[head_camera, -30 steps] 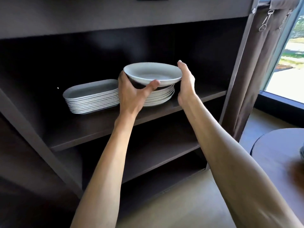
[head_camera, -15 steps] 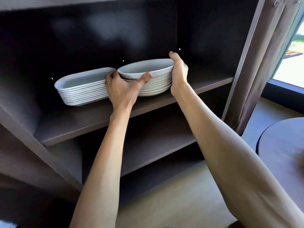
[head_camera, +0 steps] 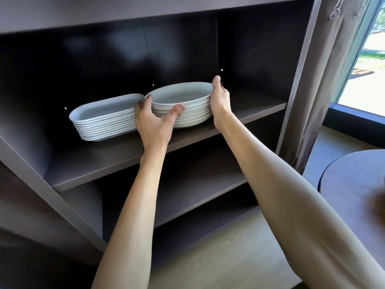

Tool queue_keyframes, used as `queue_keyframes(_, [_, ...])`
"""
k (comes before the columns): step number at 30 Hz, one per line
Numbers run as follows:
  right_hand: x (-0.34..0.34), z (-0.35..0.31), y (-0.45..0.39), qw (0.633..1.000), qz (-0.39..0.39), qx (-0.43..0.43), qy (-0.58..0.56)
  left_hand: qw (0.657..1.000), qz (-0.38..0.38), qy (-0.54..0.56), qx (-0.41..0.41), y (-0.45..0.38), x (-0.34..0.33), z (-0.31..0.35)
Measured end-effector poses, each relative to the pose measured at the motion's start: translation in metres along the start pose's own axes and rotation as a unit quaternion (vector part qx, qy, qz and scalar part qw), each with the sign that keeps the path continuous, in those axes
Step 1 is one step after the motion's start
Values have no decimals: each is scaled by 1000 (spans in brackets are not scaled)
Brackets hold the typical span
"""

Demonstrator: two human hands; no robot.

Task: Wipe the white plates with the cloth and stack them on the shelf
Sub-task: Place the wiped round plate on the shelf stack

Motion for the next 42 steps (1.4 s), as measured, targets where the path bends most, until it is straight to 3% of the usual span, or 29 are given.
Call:
queue_keyframes(4, [31,-7,17,998,44,53,10,1000,17,-2,-15,8,3,4])
queue_keyframes(8, [98,-28,54,980,159,121,9,979,166,66,-96,48,18,31])
queue_keyframes(10, [127,-36,80,973,178,150,5,966,182,115,-140,75,6,49])
queue_keyframes(14, [198,-43,138,950,241,172,95,974,68,190,-103,136,-40,81])
queue_keyframes(19, [308,-16,198,904,377,91,181,963,-132,217,-90,232,-90,120])
queue_keyframes(23, [336,-11,237,878,426,73,205,936,-276,200,-91,289,-106,146])
queue_keyframes(26, [350,-14,266,853,452,62,254,918,-360,126,-109,324,-118,150])
queue_keyframes(31, [391,-29,317,746,519,58,414,897,-422,59,-115,371,-144,136])
queue_keyframes(36, [437,10,332,687,465,-49,556,890,-432,40,-142,408,-144,146])
queue_keyframes(42, [443,22,323,637,471,-34,609,880,-445,16,-166,417,-160,168])
Point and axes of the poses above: each hand's wrist, its own y-axis away from the middle knuckle, its own x-axis out of the back of the hand, z = x × y, the point moved 7 cm from there along -y, towards the middle knuckle, and after that the axes turned 8 degrees about -y, right-handed, at the moved point
